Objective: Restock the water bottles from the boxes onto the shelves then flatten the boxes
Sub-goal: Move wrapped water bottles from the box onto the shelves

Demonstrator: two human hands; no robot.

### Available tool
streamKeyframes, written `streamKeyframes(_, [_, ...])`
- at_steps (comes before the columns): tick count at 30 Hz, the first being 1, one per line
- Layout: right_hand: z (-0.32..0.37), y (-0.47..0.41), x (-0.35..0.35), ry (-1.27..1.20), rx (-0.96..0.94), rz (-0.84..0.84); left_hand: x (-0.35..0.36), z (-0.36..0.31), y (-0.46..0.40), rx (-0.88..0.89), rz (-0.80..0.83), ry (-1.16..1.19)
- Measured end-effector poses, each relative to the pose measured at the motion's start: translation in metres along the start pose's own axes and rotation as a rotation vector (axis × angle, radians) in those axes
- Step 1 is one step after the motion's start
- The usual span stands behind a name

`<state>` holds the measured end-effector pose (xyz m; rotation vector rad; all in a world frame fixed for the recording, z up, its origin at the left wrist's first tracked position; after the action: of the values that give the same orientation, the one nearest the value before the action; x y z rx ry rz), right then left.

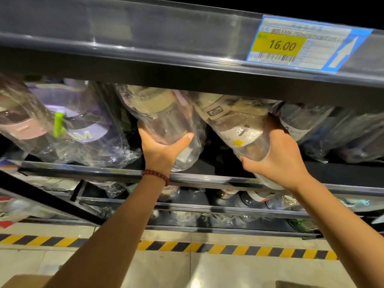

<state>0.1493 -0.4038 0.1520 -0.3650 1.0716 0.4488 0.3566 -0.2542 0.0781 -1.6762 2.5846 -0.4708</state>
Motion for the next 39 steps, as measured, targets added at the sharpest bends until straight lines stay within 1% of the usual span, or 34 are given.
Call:
streamKeyframes(5, [0.003,-0.003,0.012,-0.046,0.038,-0.026,-0.019,0.004,-0.008,0.025,0.06,-0.217])
streamKeyframes(8, [0.004,-0.005,0.019,-0.111,0.067,-0.047,-0.028,0.008,-0.009,0.021,0.052,-0.212])
streamKeyframes(12, [0.011,-0.004,0.026,-0.175,0.077,-0.051,-0.035,0.011,-0.013,0.014,0.094,-0.174])
streamKeyframes(19, [0.016,-0.003,0.043,-0.526,0.126,-0.073,-0.042,0.015,-0.023,0.0,0.16,-0.356])
streamKeyframes(24, [0.017,-0.007,0.06,-0.601,0.159,-0.121,-0.042,0.016,-0.026,-0.028,0.225,-0.425])
streamKeyframes(29, [0.022,-0.003,0.07,-0.766,0.124,-0.162,-0.042,0.014,-0.027,-0.002,0.245,-0.428])
streamKeyframes(32, [0.024,0.002,0.083,-0.858,0.115,-0.147,-0.04,0.012,-0.027,0.023,0.263,-0.428])
streamKeyframes(35, [0.022,0.003,0.091,-0.893,0.124,-0.137,-0.039,0.013,-0.027,-0.004,0.257,-0.399])
streamKeyframes(39, [0.021,-0.001,0.092,-0.838,0.167,-0.081,-0.038,0.019,-0.027,-0.038,0.262,-0.374])
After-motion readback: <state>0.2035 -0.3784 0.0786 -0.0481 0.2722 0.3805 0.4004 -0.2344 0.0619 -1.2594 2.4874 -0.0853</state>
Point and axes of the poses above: each hand's wrist, its own y-axis away from the middle knuckle, its own x-axis out of the palm, z = x × y, the point moved 10 cm from there along -y, towards the middle knuckle, and after that the axes turned 12 degrees about x, right-handed, at the moved point
